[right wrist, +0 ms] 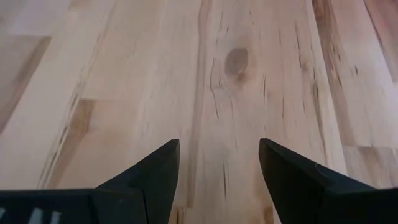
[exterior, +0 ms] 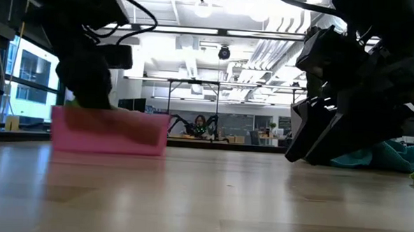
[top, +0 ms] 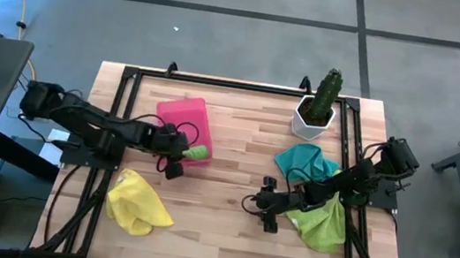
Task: Roll microfiber towels into tight, uniform cylinder then place into a basket
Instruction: Put the rolled green microfiber cloth into the pink bin, then adjust the yellow microfiber cloth
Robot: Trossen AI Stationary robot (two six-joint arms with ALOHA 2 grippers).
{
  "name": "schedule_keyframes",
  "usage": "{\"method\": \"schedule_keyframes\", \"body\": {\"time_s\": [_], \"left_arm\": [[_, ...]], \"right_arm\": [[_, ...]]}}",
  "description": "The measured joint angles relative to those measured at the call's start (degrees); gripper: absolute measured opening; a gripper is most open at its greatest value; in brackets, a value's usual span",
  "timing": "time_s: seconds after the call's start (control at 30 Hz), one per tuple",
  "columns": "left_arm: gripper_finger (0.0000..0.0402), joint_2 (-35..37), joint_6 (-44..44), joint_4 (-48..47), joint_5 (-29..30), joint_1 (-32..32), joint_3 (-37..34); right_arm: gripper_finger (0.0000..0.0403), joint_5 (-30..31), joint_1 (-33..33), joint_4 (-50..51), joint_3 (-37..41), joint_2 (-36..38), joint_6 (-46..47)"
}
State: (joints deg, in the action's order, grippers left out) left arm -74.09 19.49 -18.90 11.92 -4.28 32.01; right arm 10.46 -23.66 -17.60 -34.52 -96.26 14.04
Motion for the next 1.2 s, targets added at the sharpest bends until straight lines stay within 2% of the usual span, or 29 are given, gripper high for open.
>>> {"method": "schedule_keyframes", "body": {"time_s": [0.23, 0.37, 0.6, 0.87, 1.0, 1.2], "left_arm": [[0.0028, -6.6, -0.9, 0.3, -0.2, 0.7, 0.1], [0.0037, -7.2, 1.9, 1.3, -0.5, 0.6, 0.2], [0.0099, -6.7, 5.0, 2.2, -0.3, 0.6, 0.1], [0.0175, -6.7, 5.4, 1.4, 5.4, -2.5, 0.5], [0.0191, -6.7, 5.0, -1.1, 5.2, -4.8, 3.5], [0.0193, -6.7, 1.3, -4.5, 1.3, -6.3, 8.9]], "right_arm": [[0.0213, 0.0, 0.0, -0.2, 0.0, 0.0, 0.0], [0.0213, 0.0, 0.0, -0.2, 0.0, 0.0, -0.6], [0.0213, 0.1, 0.0, -0.2, 0.0, 0.0, -1.7], [0.0213, 0.1, 0.0, -0.2, 0.0, 0.0, -1.7], [0.0213, 0.1, 0.0, -0.2, 0.0, 0.0, -1.7], [0.0213, 0.1, 0.0, -0.2, 0.0, 0.0, -1.7]]}}
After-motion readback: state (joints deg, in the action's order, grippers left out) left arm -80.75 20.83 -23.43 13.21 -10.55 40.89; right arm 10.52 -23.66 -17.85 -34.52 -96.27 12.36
